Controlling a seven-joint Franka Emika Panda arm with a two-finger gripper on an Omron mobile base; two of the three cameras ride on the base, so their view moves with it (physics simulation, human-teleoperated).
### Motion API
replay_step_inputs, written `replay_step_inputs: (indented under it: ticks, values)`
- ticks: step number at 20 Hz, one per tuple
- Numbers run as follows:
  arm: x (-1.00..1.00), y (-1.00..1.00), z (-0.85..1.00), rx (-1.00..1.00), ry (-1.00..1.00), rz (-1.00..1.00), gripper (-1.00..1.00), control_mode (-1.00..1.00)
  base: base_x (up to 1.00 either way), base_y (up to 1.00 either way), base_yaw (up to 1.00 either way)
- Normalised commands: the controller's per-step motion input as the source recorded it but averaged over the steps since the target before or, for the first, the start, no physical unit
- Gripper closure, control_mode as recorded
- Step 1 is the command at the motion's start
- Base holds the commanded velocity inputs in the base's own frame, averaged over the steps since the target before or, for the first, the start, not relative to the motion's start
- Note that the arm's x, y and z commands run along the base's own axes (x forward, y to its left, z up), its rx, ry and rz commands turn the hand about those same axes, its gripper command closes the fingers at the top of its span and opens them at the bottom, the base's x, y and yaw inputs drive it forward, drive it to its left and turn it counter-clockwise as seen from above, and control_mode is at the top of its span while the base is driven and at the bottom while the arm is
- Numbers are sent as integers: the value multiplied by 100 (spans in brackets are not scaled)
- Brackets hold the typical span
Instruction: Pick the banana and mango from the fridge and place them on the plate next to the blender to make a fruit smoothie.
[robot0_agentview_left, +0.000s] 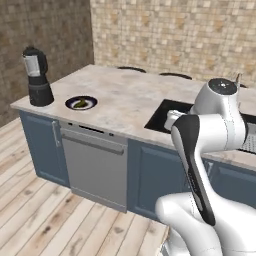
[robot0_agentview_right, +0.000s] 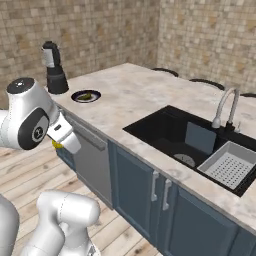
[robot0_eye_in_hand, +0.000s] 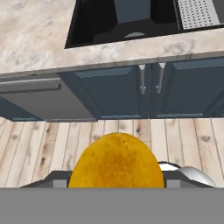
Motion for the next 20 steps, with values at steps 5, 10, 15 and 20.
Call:
replay_step_inputs:
  ticks: [5,10,15,20]
  values:
    - [0,0,0,0,0,0,100,100,100,100,-38]
    - [0,0,0,0,0,0,100,100,100,100,-37]
    - [0,0,0,0,0,0,100,100,91,100,-34]
    - [0,0,0,0,0,0,100,100,88,100,-32]
